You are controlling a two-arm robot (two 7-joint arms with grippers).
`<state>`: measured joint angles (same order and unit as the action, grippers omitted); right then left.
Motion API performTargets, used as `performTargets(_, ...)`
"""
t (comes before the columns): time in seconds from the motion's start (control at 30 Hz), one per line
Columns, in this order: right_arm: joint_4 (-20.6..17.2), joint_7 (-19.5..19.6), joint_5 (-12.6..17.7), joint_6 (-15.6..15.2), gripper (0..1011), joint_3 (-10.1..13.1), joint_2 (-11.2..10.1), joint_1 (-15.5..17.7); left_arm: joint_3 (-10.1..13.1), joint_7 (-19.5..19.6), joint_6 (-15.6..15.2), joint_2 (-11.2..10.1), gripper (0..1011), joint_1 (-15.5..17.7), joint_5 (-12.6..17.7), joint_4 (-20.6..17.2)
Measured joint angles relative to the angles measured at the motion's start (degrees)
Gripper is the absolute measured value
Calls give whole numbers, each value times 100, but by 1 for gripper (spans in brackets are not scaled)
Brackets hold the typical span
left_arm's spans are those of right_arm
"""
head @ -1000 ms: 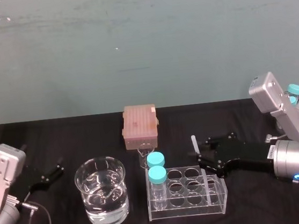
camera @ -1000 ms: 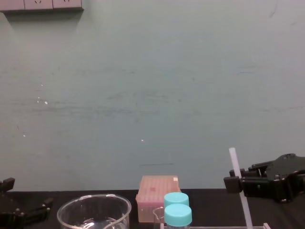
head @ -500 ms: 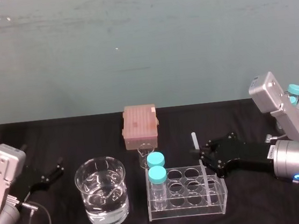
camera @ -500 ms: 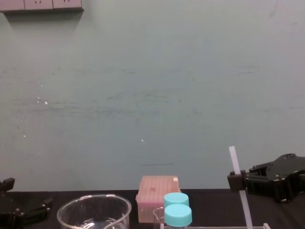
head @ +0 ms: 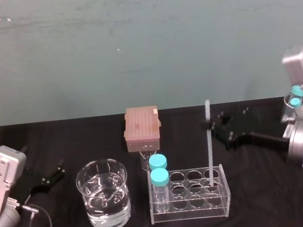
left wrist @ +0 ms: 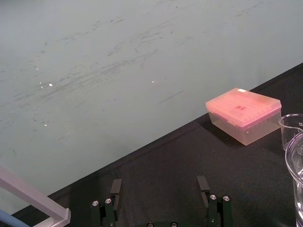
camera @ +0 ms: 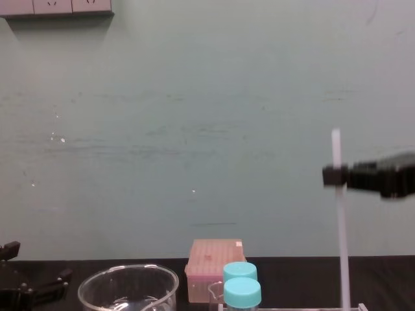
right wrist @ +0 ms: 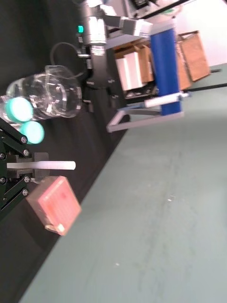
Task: Pick up the stirring rod with one hand, then place it down.
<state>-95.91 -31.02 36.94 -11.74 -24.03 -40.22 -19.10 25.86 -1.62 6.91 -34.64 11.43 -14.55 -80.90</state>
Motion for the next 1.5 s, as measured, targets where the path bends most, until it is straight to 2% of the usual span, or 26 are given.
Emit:
performTargets(0.13, -136, 76, 178, -104, 69, 150, -40, -101, 0, 0, 0, 0, 1005, 0, 0, 0)
performTargets(0.33, -153, 329, 150, -207, 69, 181, 7, -341, 0, 0, 0, 0, 1005, 0, 0, 0)
performTargets(0.5, 73, 724, -3, -269, 69, 189, 272, -635, 0, 0, 0, 0, 1005, 0, 0, 0)
performTargets(0.77, 410, 1007, -183, -295, 69, 232, 592, -891, 0, 0, 0, 0, 1005, 0, 0, 0)
performTargets(1.13, 572, 1243, -363, -461, 69, 291, 830, -958, 0, 0, 0, 0, 1005, 0, 0, 0)
performTargets(1.5, 572, 1227, -356, -452, 69, 286, 818, -966, 0, 0, 0, 0, 1005, 0, 0, 0)
